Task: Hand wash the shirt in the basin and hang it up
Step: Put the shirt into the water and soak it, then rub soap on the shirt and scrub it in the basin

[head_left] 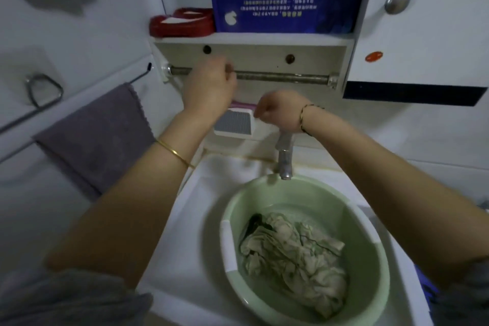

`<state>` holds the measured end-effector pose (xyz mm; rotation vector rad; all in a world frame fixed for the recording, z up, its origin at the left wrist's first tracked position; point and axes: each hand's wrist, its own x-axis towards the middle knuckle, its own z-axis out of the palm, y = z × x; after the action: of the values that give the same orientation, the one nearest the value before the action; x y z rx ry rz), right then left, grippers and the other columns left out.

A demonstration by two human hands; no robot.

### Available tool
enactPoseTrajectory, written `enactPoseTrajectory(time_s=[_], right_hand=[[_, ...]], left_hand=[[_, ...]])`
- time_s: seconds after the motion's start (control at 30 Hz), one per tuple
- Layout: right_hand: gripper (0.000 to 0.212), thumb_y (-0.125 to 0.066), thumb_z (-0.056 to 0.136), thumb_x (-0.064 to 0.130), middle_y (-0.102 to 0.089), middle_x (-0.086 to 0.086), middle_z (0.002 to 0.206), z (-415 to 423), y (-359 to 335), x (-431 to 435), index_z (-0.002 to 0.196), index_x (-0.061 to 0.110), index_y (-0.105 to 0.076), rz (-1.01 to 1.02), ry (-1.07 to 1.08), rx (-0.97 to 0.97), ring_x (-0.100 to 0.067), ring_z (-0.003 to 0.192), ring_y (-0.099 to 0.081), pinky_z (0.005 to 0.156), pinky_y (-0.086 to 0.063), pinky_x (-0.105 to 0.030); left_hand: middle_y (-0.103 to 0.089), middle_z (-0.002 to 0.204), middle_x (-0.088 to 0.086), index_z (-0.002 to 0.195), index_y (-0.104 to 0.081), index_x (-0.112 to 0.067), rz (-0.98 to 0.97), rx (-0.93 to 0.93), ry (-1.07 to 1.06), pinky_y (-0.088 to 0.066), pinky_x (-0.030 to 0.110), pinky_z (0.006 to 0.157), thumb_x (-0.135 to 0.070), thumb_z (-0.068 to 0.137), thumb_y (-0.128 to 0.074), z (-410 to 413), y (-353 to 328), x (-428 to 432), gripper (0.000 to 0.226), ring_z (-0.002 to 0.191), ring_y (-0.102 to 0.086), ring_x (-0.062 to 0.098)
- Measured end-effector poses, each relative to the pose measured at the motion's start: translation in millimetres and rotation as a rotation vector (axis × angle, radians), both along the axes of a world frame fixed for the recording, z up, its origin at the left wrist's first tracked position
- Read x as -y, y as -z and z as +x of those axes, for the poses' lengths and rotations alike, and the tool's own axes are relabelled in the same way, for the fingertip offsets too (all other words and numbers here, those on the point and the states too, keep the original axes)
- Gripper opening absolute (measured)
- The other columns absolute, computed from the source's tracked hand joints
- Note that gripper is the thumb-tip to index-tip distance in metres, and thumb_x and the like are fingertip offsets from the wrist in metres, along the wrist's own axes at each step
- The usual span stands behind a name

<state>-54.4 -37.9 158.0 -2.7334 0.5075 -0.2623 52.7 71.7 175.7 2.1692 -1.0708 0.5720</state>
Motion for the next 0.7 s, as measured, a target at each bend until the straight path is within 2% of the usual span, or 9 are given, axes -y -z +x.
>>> enactPoseTrajectory(time_s=[0.13, 0.3, 0.53, 0.7], right_hand=[[0.025, -0.05, 0.094, 0.017, -0.064, -0.003, 0.118, 14, -23, -2, 0.112, 0.014, -0.066, 0.025, 0.037, 0.177, -0.017, 0.106, -0.058, 0.087, -0.041, -0.023], [0.023, -0.051, 0.093, 0.013, -0.064, -0.003, 0.117, 26, -18, 0, 0.111, 0.013, -0.066, 0.062, 0.012, 0.164, -0.016, 0.105, -0.058, 0.086, -0.043, -0.023], [0.024, -0.05, 0.093, 0.012, -0.064, -0.005, 0.116, 37, -12, 1, 0.11, 0.011, -0.067, 0.098, -0.008, 0.145, -0.018, 0.105, -0.058, 0.091, -0.047, -0.027], [0.024, -0.05, 0.093, 0.011, -0.064, -0.005, 0.117, 44, -12, 0, 0.112, 0.01, -0.065, 0.142, 0.008, 0.176, -0.017, 0.107, -0.057, 0.088, -0.043, -0.024]], left_hand=[[-0.044, 0.129, 0.016, 0.121, -0.052, -0.006, 0.043, 0.139, -0.158, -0.041, 0.036, 0.077, -0.017, 0.095, -0.047, 27, -27, 14, 0.029, 0.107, -0.051, 0.031], [-0.031, 0.142, 0.021, 0.128, -0.045, -0.001, 0.17, 0.133, -0.31, -0.046, 0.045, 0.089, -0.01, 0.093, -0.053, 56, -43, 33, 0.037, 0.114, -0.049, 0.036], [-0.032, 0.139, 0.019, 0.128, -0.042, -0.004, 0.071, 0.111, -0.319, -0.046, 0.039, 0.089, -0.008, 0.089, -0.059, 67, -46, 44, 0.042, 0.113, -0.048, 0.032], [-0.036, 0.135, 0.019, 0.128, -0.038, -0.002, -0.029, 0.024, -0.259, -0.045, 0.038, 0.088, -0.011, 0.096, -0.044, 66, -52, 40, 0.034, 0.11, -0.051, 0.032]])
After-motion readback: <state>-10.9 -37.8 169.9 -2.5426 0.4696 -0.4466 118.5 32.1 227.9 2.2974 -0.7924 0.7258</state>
